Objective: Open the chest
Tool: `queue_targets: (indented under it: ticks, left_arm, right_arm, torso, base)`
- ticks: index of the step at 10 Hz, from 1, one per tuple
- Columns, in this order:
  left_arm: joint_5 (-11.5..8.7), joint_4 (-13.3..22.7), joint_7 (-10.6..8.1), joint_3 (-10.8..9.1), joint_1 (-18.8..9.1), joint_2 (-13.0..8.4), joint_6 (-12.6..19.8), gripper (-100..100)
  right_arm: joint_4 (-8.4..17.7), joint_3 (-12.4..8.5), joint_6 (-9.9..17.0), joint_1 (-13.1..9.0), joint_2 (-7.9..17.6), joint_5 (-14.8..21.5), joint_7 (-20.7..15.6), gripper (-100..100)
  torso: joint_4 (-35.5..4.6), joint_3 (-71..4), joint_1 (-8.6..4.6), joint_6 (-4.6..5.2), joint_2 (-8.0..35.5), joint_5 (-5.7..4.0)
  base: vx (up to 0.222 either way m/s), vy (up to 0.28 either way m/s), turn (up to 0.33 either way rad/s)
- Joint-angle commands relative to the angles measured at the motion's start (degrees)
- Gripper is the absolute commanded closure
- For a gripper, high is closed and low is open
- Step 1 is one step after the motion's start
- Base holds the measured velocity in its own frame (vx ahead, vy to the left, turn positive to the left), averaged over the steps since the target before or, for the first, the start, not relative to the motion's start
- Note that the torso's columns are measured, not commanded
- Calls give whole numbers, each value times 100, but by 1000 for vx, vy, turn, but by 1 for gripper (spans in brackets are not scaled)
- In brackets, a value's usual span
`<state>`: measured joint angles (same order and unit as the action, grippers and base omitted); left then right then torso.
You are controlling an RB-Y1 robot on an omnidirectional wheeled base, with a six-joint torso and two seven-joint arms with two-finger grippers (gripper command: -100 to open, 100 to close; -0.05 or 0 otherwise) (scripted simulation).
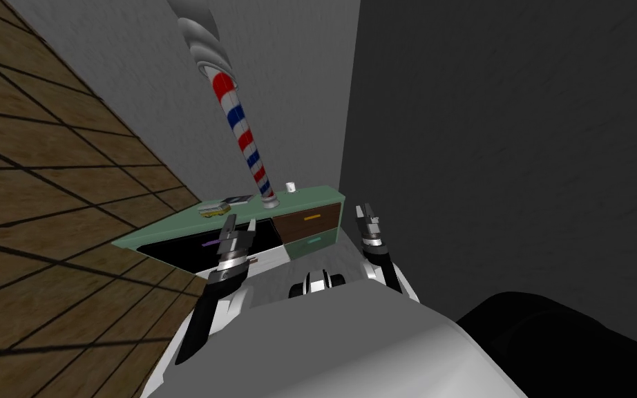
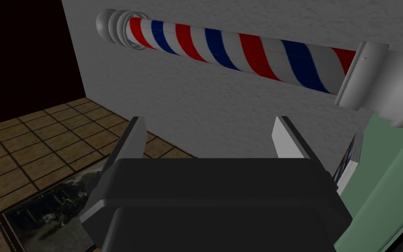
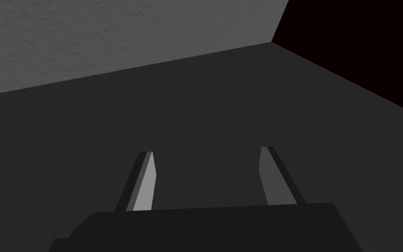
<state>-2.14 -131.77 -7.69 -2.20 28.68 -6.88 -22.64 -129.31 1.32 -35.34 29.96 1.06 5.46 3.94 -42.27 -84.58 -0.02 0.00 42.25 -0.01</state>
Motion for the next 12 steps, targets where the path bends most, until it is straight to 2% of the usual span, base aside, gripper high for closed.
queue_targets:
  ticks: [1,12]
  left_arm:
    - [27,402,53,3,-66,-108,-93,-100]
    - [124,2101,251,-43,-429,-206,-394,-100]
  right_arm:
    - [0,0,0,0,0,0,0,0]
    - [0,0,0,0,0,0,0,0]
  torso:
    - [-2,3,1,0,6,0]
    - [-1,1,6,0,3,1]
  base:
    - [46,-88,3]
    - [60,-75,4]
